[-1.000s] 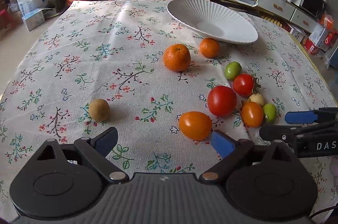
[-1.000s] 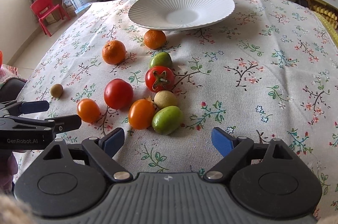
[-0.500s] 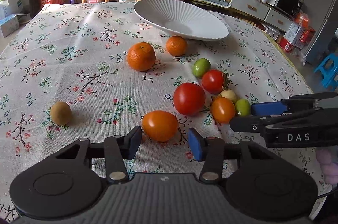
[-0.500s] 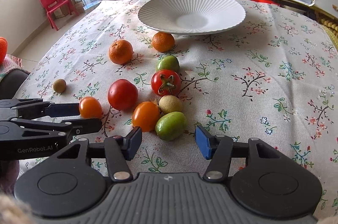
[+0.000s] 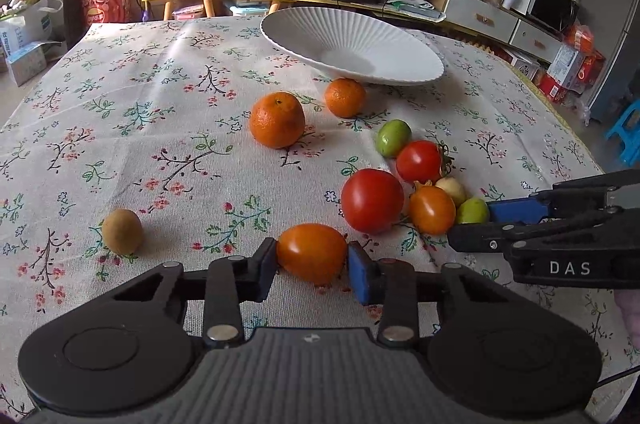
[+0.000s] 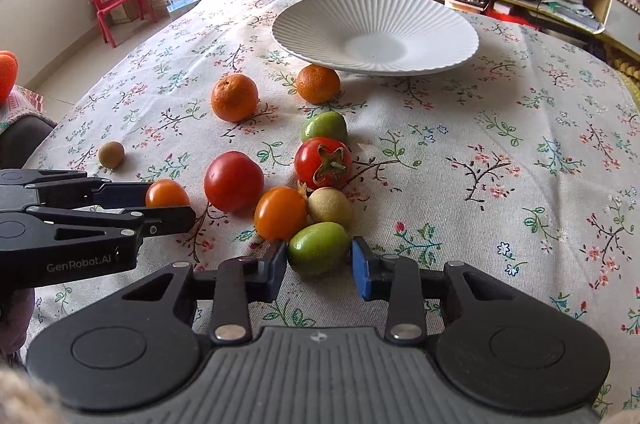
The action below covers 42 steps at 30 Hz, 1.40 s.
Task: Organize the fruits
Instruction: 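Grasp the orange tomato with the left tool while the right tool grasps a green lime, then carry both fruits over the white bowl and open both tools to drop them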
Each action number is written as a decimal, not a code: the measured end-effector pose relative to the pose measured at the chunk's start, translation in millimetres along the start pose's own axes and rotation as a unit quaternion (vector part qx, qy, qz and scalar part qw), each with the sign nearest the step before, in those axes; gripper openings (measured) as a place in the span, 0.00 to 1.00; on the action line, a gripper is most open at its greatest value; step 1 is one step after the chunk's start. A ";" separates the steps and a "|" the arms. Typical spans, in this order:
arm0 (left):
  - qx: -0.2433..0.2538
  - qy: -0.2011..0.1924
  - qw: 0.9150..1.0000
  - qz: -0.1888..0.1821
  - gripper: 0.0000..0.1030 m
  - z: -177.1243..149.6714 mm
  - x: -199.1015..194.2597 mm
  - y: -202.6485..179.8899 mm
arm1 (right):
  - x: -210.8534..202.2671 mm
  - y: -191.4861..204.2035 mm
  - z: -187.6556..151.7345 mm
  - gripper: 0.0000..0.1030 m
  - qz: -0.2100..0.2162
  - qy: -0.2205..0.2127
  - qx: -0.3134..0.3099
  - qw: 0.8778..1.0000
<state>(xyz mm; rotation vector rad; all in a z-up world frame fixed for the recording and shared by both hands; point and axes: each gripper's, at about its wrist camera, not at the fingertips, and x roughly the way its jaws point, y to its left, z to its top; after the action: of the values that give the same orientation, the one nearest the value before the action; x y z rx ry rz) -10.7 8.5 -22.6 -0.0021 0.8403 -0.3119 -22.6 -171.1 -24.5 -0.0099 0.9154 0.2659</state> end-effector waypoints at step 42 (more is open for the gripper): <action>0.038 -0.093 0.995 -0.007 0.33 114.8 51.0 -30.1 | 25.1 -47.0 116.3 0.30 0.004 -0.058 0.090 0.994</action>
<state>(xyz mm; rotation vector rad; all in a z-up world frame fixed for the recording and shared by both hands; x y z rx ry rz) 97.1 -48.0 20.7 0.0332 0.6427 -0.3507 93.8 -196.9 22.0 0.1750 0.8206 0.1879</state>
